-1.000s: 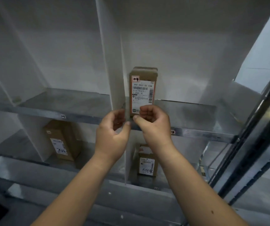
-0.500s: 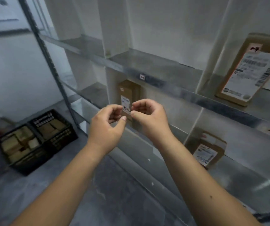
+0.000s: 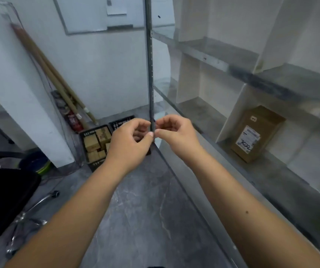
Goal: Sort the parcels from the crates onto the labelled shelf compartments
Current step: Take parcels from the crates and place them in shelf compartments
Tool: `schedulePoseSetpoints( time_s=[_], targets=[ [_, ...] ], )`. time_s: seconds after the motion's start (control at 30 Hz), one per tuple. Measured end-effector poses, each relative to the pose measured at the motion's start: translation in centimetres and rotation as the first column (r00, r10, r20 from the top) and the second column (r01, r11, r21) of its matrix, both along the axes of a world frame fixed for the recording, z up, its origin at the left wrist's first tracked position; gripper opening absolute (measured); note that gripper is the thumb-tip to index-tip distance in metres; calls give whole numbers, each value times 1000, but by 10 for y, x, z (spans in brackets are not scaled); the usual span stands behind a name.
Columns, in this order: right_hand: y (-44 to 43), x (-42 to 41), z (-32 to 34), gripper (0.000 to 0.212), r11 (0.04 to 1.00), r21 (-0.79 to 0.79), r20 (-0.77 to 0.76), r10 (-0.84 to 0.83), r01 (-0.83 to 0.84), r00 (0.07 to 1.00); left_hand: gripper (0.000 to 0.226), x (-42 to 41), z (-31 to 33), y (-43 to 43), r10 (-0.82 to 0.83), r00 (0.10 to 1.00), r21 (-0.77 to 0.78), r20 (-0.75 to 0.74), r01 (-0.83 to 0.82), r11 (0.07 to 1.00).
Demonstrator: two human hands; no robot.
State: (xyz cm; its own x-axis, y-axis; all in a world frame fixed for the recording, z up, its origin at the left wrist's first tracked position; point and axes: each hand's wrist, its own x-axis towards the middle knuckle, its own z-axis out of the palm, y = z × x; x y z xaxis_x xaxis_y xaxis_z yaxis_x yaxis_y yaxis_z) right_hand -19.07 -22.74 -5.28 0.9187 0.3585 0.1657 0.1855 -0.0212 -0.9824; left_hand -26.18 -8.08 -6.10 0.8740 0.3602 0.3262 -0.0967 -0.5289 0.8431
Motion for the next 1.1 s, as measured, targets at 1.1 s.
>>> schedulePoseSetpoints(
  time_s=[1.1],
  targets=[
    [320,470,-80,13,933,-18,-387,325,-359,863,17,404,-74,291,330,893,-72,-307,-367,927]
  ],
)
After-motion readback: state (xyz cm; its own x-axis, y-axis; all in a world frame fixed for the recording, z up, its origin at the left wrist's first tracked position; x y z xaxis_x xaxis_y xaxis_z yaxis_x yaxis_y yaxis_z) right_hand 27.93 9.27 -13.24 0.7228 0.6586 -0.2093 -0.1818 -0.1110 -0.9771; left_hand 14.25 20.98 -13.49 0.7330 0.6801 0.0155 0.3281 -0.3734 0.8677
